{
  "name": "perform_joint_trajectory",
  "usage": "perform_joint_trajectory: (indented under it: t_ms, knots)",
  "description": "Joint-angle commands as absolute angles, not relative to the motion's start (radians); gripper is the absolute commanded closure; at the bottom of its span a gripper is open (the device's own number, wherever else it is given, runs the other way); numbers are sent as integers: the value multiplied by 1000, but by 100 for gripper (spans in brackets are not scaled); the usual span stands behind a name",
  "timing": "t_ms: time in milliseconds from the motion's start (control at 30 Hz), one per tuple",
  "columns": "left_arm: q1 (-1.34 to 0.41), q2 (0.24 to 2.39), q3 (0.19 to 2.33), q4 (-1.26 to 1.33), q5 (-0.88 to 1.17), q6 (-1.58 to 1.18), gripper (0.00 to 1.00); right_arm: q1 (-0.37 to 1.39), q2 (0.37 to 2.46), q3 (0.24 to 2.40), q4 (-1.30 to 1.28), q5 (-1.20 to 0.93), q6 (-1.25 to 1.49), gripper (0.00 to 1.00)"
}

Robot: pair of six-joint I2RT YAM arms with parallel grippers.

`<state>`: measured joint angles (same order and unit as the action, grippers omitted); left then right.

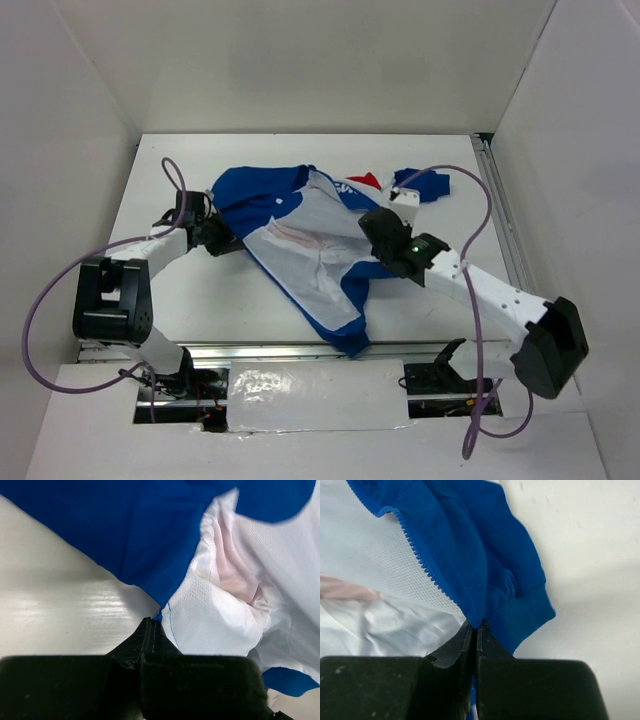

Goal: Zip up the jacket

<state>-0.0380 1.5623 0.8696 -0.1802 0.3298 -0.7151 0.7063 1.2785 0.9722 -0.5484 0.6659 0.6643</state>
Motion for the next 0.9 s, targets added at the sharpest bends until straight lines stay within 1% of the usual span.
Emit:
perform_joint_trajectory:
  t_ms: [0, 67, 100, 133, 167, 200, 267, 333, 367, 400, 500, 533, 567, 600, 667, 700, 733, 767, 800, 833, 867]
  knots:
    - [-11, 1526, 951, -216, 296, -727, 100, 707, 1149, 893, -621, 672, 689, 100]
    - [-5, 1531, 1012, -233, 263, -723, 100, 707, 1092, 827, -627, 655, 704, 95]
    - [27, 1534, 1044, -262, 256, -726, 100, 706, 1039, 795, -649, 647, 719, 89]
    - [47, 1535, 1070, -276, 256, -724, 100, 704, 1016, 778, -661, 647, 733, 80]
    - [57, 1536, 1115, -284, 264, -718, 100, 703, 991, 766, -695, 663, 756, 78]
    - [69, 1537, 1138, -304, 270, -715, 100, 698, 947, 740, -707, 666, 788, 72]
    - [86, 1526, 1173, -314, 281, -710, 100, 678, 905, 715, -683, 622, 796, 71]
    - [92, 1517, 1181, -299, 293, -698, 100, 661, 864, 683, -637, 559, 746, 58]
    - [95, 1506, 1189, -293, 299, -690, 100, 658, 859, 678, -585, 516, 724, 54]
    - [98, 1502, 1199, -288, 301, -690, 100, 660, 859, 670, -563, 435, 686, 52]
    - [124, 1528, 1273, -278, 334, -678, 100, 687, 891, 672, -523, 408, 658, 54]
    - [135, 1555, 1328, -305, 347, -673, 100, 710, 920, 676, -529, 435, 669, 59]
    - [135, 1566, 1351, -319, 347, -673, 100, 710, 936, 676, -538, 436, 681, 59]
    - [132, 1578, 1368, -328, 347, -669, 100, 712, 952, 681, -541, 455, 687, 68]
    - [129, 1583, 1379, -342, 354, -672, 100, 718, 995, 683, -555, 466, 719, 64]
    - [124, 1579, 1365, -328, 365, -672, 100, 719, 996, 681, -555, 471, 726, 50]
    - [121, 1560, 1332, -307, 371, -667, 100, 732, 1015, 681, -552, 471, 732, 43]
    - [118, 1554, 1319, -284, 377, -664, 99, 735, 1029, 683, -548, 475, 732, 39]
    - [117, 1548, 1313, -288, 376, -667, 86, 741, 1034, 683, -540, 477, 727, 37]
    - [118, 1549, 1315, -297, 371, -666, 43, 744, 1038, 686, -535, 476, 723, 36]
    - [118, 1549, 1316, -329, 368, -666, 20, 747, 1045, 692, -529, 474, 718, 36]
